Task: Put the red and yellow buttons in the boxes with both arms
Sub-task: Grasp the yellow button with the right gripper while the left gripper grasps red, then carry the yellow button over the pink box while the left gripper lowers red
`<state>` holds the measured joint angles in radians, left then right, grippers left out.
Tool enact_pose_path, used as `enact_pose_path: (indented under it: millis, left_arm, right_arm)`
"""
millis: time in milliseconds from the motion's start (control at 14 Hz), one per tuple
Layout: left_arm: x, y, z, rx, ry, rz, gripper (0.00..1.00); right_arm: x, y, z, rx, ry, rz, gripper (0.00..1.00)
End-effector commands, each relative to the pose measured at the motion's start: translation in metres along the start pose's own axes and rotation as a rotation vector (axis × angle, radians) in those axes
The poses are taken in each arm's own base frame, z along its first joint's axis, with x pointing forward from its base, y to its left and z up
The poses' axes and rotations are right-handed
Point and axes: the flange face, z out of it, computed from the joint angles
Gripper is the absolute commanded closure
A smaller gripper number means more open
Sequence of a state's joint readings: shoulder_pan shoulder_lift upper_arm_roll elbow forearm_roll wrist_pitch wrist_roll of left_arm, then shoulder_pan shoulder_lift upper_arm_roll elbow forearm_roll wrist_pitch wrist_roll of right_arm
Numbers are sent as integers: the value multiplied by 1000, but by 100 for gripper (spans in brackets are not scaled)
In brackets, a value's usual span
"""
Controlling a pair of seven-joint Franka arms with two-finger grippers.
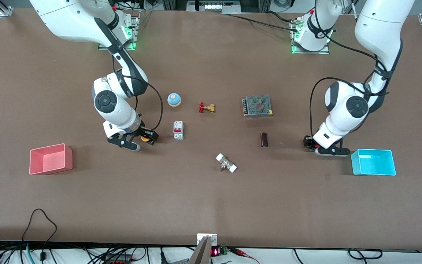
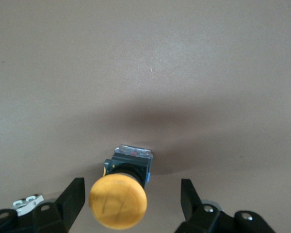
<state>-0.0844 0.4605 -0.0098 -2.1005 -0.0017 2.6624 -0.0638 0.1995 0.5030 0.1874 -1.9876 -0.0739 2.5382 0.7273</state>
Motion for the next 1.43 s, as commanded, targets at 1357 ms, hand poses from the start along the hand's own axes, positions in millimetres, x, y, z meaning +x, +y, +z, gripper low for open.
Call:
enact_pose_path:
  millis: [1357]
  left_arm:
    - [81, -245, -5, 36, -111, -8, 75]
  right_arm:
    - [125, 168, -211, -69, -62, -479, 64]
